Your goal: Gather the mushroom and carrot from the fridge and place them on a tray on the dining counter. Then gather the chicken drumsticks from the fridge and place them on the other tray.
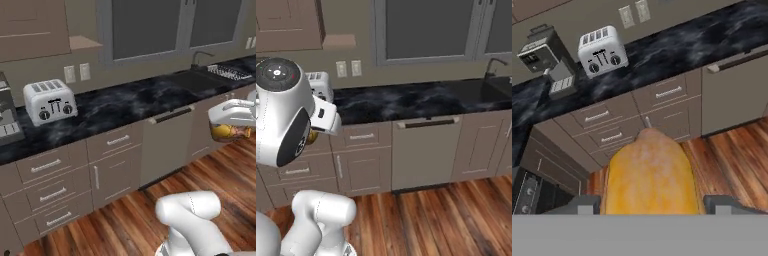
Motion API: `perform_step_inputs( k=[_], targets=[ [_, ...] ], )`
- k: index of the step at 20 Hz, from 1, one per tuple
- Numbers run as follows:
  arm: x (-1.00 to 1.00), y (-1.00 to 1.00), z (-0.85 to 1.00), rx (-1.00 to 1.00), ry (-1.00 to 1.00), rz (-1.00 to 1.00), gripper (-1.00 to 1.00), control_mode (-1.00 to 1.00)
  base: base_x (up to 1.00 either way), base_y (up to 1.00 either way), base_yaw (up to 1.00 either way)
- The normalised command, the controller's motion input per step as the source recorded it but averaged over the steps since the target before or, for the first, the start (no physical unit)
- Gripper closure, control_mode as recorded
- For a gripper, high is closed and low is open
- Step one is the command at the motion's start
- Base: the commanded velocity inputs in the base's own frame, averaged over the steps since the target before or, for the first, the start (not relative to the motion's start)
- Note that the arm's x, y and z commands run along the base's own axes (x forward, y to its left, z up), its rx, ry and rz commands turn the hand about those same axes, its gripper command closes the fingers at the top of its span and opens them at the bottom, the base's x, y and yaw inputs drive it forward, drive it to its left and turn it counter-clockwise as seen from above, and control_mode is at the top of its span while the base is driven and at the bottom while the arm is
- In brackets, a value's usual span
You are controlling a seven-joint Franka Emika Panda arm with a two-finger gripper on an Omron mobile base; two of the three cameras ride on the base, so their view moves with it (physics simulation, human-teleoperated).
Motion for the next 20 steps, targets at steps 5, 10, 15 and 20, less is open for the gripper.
perform_step_inputs(
  k=[5,10,15,20],
  targets=[
    [0.00,0.00,0.00,0.00,0.00,0.00,1.00,1.00,-0.35,0.77,0.43],
    [0.00,0.00,0.00,0.00,0.00,0.00,1.00,1.00,-0.40,0.73,0.43],
    [0.00,0.00,0.00,0.00,0.00,0.00,1.00,1.00,-0.88,0.23,0.35],
    [0.00,0.00,0.00,0.00,0.00,0.00,1.00,1.00,-0.88,-0.19,0.28]
  ],
)
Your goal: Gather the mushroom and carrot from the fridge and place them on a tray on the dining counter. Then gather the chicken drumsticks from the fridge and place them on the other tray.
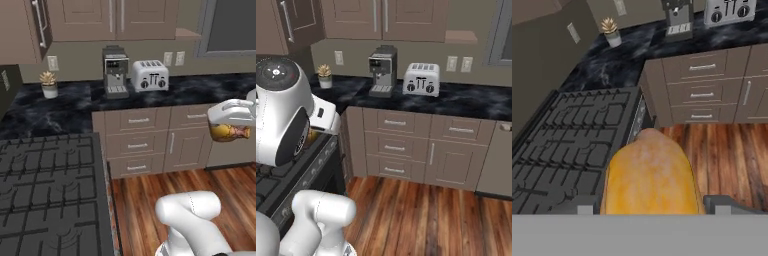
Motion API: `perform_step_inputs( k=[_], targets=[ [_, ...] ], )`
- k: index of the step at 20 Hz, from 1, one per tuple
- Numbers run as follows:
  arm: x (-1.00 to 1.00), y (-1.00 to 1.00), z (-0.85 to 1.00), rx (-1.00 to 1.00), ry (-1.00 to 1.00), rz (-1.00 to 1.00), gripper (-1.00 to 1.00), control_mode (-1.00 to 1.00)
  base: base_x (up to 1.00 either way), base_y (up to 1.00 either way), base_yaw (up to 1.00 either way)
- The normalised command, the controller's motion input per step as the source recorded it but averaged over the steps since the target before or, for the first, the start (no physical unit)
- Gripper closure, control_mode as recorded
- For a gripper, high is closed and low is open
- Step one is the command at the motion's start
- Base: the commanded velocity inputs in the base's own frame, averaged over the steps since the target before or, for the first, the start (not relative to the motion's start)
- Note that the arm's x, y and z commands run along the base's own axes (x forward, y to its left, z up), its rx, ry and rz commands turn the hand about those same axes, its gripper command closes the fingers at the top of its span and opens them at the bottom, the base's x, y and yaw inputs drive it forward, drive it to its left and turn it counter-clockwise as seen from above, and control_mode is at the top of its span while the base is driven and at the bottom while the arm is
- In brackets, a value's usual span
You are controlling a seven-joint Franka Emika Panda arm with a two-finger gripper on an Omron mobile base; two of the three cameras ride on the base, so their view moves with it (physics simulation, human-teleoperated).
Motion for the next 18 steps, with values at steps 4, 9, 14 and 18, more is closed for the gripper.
perform_step_inputs(
  k=[4,9,14,18],
  targets=[
    [0.00,0.00,0.00,0.00,0.00,0.00,1.00,1.00,-0.77,-0.37,0.28],
    [0.00,0.00,0.00,0.00,0.00,0.00,1.00,1.00,-0.59,-0.33,0.30],
    [0.00,0.00,0.00,0.00,0.00,0.00,1.00,1.00,-0.01,-0.93,0.20],
    [0.00,0.00,0.00,0.00,0.00,0.00,1.00,1.00,0.11,-1.00,0.15]
  ],
)
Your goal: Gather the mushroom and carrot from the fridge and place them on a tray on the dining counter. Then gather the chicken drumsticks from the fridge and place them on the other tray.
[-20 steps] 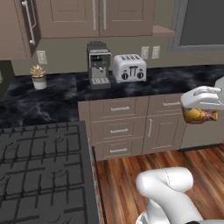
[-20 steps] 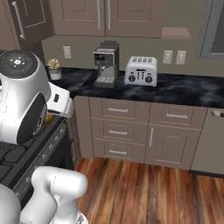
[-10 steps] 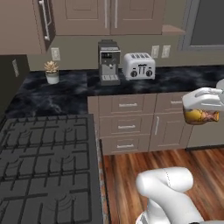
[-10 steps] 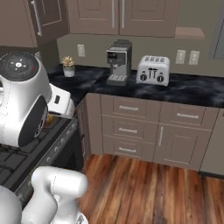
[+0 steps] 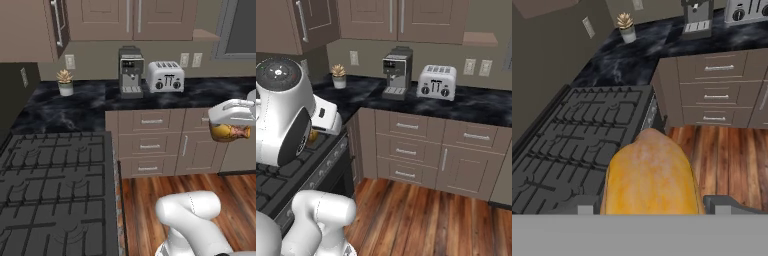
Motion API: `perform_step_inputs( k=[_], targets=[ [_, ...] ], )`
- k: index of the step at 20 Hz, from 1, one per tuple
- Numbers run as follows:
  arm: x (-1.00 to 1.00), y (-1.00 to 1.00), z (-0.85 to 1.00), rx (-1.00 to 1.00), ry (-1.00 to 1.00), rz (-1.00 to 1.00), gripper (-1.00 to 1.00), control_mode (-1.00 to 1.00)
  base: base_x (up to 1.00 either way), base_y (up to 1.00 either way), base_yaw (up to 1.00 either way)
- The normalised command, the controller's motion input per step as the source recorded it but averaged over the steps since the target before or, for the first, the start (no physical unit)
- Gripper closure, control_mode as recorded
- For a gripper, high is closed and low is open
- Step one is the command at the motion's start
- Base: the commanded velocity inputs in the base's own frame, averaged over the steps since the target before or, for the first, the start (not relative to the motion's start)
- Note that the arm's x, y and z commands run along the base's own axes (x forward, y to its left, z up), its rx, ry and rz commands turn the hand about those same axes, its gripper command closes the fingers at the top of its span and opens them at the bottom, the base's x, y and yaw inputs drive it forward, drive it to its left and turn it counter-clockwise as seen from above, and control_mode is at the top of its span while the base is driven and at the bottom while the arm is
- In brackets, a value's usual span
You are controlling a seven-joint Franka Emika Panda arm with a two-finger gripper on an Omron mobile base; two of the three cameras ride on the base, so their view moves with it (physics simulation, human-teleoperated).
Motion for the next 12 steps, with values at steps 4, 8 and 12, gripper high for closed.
perform_step_inputs(
  k=[4,8,12],
  targets=[
    [0.00,0.00,0.00,0.00,0.00,0.00,1.00,1.00,0.18,-0.97,0.10],
    [0.00,0.00,0.00,0.00,0.00,0.00,1.00,1.00,0.84,-0.10,-0.16],
    [0.00,0.00,0.00,0.00,0.00,0.00,1.00,1.00,0.92,-0.34,-0.20]
  ],
)
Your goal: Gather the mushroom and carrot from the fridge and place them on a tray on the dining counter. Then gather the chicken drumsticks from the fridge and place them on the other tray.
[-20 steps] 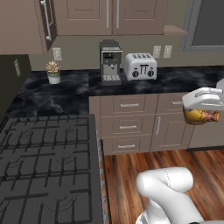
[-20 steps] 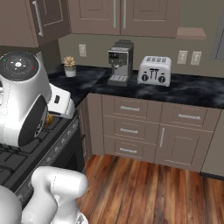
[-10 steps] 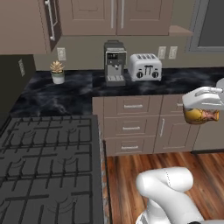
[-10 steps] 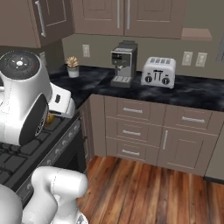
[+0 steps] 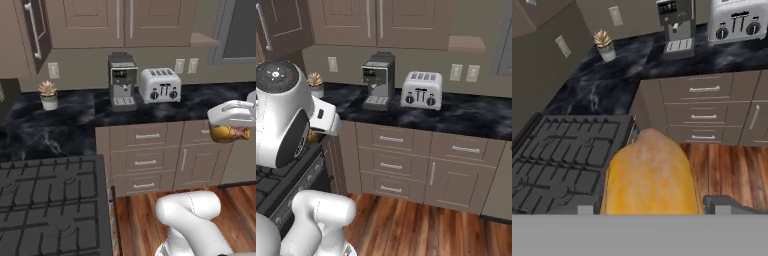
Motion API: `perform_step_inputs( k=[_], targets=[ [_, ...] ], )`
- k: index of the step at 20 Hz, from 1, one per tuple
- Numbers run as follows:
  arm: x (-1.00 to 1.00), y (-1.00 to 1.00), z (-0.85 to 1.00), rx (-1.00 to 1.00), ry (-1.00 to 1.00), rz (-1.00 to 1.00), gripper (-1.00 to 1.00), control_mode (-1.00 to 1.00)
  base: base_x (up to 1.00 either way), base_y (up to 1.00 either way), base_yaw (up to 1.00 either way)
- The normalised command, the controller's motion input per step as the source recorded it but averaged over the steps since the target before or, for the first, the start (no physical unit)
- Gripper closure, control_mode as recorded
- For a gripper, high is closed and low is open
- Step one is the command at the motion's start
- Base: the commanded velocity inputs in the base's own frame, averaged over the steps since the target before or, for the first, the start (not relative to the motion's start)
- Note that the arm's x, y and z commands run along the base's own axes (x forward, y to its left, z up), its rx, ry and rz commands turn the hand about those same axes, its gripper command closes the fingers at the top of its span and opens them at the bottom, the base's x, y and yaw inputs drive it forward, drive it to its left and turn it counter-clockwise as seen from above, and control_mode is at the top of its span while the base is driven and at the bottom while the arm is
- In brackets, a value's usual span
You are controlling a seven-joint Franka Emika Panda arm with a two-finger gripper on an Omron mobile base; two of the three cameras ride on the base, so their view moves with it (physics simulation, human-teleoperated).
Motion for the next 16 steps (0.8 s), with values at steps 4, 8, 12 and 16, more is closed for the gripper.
perform_step_inputs(
  k=[4,8,12,16],
  targets=[
    [0.00,0.00,0.00,0.00,0.00,0.00,1.00,1.00,-0.10,-0.98,0.01],
    [0.00,0.00,0.00,0.00,0.00,0.00,1.00,1.00,-0.73,-0.75,0.19],
    [0.00,0.00,0.00,0.00,0.00,0.00,1.00,1.00,-0.70,-0.03,0.41],
    [0.00,0.00,0.00,0.00,0.00,0.00,1.00,1.00,-0.23,0.25,0.54]
  ],
)
